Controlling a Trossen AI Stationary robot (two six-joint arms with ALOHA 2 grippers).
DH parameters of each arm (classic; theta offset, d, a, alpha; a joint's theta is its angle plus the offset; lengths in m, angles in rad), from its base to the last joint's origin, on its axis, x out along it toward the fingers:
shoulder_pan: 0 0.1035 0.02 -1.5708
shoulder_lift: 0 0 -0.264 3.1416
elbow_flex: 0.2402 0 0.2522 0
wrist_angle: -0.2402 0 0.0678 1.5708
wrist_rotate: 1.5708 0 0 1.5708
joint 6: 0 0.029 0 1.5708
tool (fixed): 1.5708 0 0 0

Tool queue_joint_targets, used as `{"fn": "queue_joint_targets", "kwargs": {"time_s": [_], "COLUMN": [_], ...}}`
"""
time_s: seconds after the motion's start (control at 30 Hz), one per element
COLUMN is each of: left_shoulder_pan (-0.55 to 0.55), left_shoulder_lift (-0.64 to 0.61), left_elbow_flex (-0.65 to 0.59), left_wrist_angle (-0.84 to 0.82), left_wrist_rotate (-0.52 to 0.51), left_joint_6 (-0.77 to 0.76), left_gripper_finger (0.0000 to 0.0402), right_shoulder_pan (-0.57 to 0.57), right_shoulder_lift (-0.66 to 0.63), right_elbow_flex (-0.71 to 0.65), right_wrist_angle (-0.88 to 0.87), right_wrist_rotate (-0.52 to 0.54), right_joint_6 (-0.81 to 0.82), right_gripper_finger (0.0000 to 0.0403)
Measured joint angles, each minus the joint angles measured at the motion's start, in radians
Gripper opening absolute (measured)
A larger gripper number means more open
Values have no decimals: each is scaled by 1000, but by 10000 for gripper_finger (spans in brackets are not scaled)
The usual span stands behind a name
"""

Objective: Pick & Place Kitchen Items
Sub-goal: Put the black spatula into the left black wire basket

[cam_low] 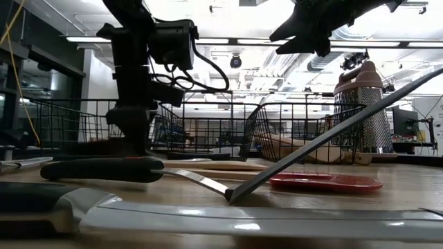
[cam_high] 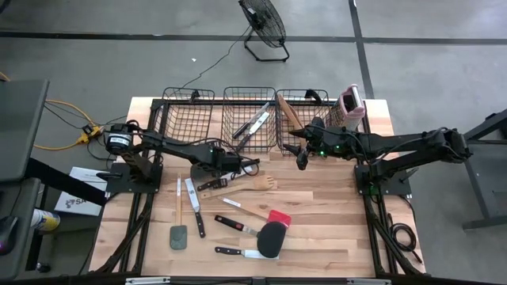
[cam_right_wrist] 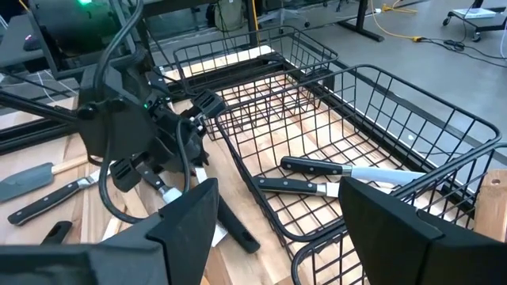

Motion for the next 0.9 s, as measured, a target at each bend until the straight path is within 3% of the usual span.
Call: {"fn": "queue_joint_targets", "kwargs": {"time_s": [0.27,0.53,0.73,0.9], "left_shoulder_pan": [0,0,-4,-3], "left_shoulder_lift": [-2,1,2,3], "left_elbow_flex": [1,37,99,104], "left_wrist_angle": [-11,-71,-133,-140], "left_wrist_rotate": [128,177,329,306], "left_joint_6": [15,28,60,75], "left_gripper_finger": [35,25,2,0], "right_shoulder_pan": [0,0,0,0], "right_shoulder_lift": [0,0,0,0], "right_elbow_flex": [0,0,0,0], "right_wrist_angle": [-6,-7,-8,-8], "right_wrist_rotate": [-3,-3,-3,-3], "right_joint_6": [15,18,22,22], "right_gripper_finger": [254,254,254,254]}}
